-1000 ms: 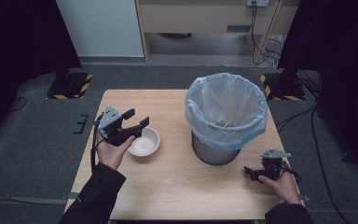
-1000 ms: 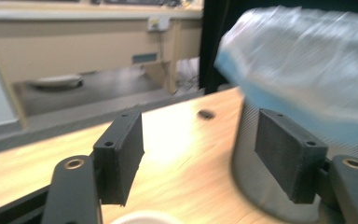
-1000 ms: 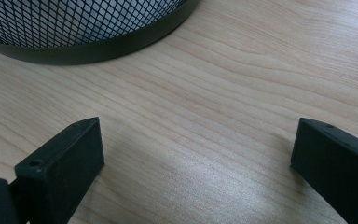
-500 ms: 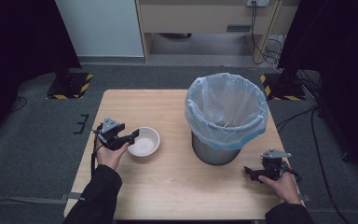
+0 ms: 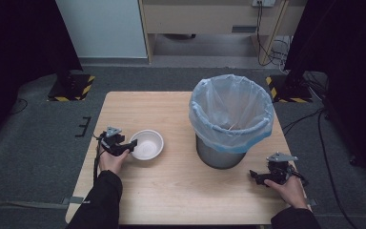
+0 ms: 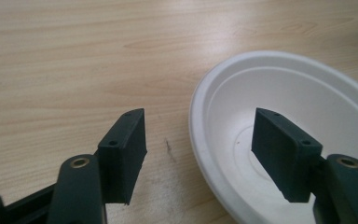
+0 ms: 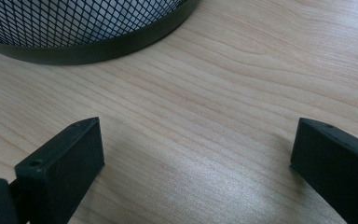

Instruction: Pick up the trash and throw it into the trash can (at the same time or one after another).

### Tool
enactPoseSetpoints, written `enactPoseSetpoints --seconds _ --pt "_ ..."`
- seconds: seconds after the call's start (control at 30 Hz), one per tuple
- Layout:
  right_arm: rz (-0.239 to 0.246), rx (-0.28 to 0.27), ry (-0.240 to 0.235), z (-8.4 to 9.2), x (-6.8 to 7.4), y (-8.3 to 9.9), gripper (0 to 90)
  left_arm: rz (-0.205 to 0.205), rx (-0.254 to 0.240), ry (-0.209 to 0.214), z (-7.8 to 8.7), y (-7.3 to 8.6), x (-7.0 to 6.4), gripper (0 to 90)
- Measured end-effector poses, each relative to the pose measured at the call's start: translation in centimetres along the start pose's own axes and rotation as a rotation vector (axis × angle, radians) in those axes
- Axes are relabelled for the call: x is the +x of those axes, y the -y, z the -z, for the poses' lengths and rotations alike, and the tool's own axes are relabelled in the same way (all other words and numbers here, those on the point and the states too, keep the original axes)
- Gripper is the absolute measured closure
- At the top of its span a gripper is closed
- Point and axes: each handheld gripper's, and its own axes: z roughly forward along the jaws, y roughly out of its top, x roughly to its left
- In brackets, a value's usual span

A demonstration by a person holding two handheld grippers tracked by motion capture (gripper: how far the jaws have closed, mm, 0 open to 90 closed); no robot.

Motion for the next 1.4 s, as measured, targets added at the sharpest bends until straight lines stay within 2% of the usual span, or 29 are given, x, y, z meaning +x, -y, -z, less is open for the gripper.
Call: enactPoseSetpoints --seconds 0.1,0.2,0.33,0.47,0.6,0.77,1.0,1.2,1.4 --pt "0.0 0.0 0.0 0.0 0.0 0.0 2.8 0.012 0.013 0.008 -0.2 0.2 0.1 38.1" --pt "0.0 0.0 0.0 0.0 0.0 0.0 2.7 0.014 0.033 0.021 -0.5 0.3 0.0 44.1" --pt "0.0 0.0 -0.001 0.0 0.0 0.0 2.8 0.025 0.062 0.031 -0.6 0.2 -0.3 60.7" --pt "0.0 0.0 0.0 0.0 0.0 0.0 2.8 0.03 0.093 0.027 -0.5 0.1 -0.6 72.4" --pt "0.0 0.0 0.0 0.0 0.0 0.0 2.8 0.056 0.072 0.049 -0.1 -0.2 -0.9 77.8" --pt "-0.001 0.0 -0.001 0.0 0.0 0.0 2.8 0.046 0.036 0.077 0.4 -0.8 -1.6 80.5" --pt "0.0 0.0 -0.001 0.0 0.0 0.0 2.8 0.019 -0.018 0.105 1.5 -1.7 -3.0 83.0" --pt "-0.001 0.0 -0.001 0.0 0.0 0.0 2.8 -0.039 -0.045 0.109 2.3 -2.4 -4.2 83.3" --pt "0.0 0.001 -0.002 0.0 0.0 0.0 2.7 -0.048 -0.109 0.134 3.7 -3.1 -4.9 83.3"
